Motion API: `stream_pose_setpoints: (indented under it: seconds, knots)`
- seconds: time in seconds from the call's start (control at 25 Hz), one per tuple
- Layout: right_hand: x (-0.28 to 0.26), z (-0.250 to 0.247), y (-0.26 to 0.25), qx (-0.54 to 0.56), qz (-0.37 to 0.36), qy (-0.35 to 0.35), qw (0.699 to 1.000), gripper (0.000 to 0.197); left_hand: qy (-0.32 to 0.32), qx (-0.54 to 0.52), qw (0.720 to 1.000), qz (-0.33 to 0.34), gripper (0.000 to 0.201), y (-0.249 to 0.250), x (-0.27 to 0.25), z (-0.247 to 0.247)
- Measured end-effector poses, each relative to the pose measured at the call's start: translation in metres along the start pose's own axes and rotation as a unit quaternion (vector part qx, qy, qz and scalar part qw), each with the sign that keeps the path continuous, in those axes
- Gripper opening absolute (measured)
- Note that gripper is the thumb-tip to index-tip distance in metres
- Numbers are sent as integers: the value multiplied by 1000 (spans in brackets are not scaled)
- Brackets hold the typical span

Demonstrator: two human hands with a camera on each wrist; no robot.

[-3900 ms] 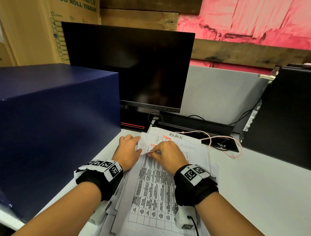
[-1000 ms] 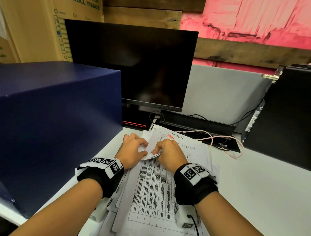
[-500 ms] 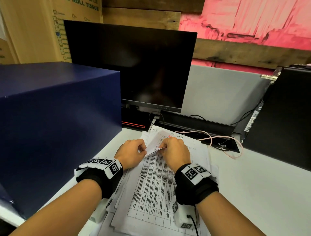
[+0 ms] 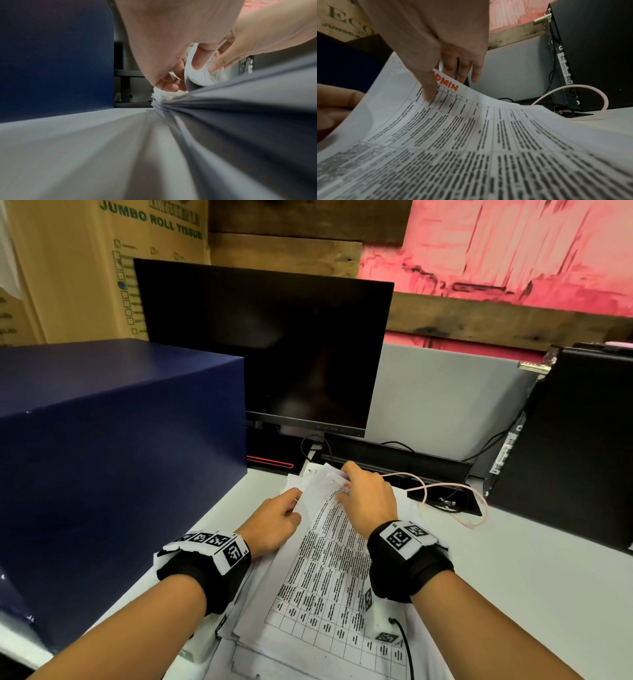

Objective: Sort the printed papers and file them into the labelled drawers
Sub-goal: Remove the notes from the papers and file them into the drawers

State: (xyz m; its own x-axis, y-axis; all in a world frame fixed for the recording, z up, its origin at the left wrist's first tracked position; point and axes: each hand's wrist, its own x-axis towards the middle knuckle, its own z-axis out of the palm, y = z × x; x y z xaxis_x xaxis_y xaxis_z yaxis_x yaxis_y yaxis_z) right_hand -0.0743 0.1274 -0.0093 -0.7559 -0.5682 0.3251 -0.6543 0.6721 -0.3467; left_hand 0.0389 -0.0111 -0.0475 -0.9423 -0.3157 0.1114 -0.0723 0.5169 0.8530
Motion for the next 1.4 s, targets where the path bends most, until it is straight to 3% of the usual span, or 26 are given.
stream_pose_setpoints:
  seconds: [0.08, 0.24, 0.36, 0.44, 0.52, 0.6, 0.64, 0.72, 0.8, 0.92, 1.08, 1.28, 1.4]
  knots:
    - [-2, -8, -2, -12, -17, 31, 999, 15, 1, -17, 1000, -1, 19, 5, -7, 0]
    - [-10, -26, -19, 26, -91, 119, 988, 15, 54, 62, 996, 13, 18, 20, -14, -6]
    - [-14, -46, -26, 90, -138, 189, 968, 29, 98, -5, 995, -2, 22, 33, -18, -19]
    - [-18, -60, -21, 116, -100, 214, 965, 57, 144, -69, 987, -19, 25, 38, -23, -29]
    - [-25, -71, -9, 152, -7, 211, 966, 78, 191, -141, 971, -25, 27, 44, -29, -39]
    - [-33, -79, 0, 278, 86, 127, 948, 90, 210, -175, 962, -6, 28, 53, -36, -48]
    - [-37, -82, 2, 357, 103, 74, 926, 85, 205, -184, 961, 11, 28, 60, -39, -51]
    - [-40, -85, 3, 453, 78, 32, 888, 48, 183, -176, 966, 52, 31, 74, -45, -54]
    - [-45, -92, -4, 498, 52, 74, 863, 26, 179, -176, 965, 81, 36, 86, -49, -55]
    - [-46, -107, -16, 544, 14, 127, 829, 19, 204, -236, 944, 103, 36, 104, -50, -59]
    - [-50, -110, -24, 540, -4, 176, 823, 22, 258, -271, 921, 111, 22, 120, -53, -63]
    - [-65, -82, -14, 513, 54, 192, 835, 23, 234, -231, 944, 38, 19, 94, -61, -39]
    - [-67, -75, -14, 510, 64, 177, 839, 19, 225, -237, 945, 33, 20, 81, -61, -31]
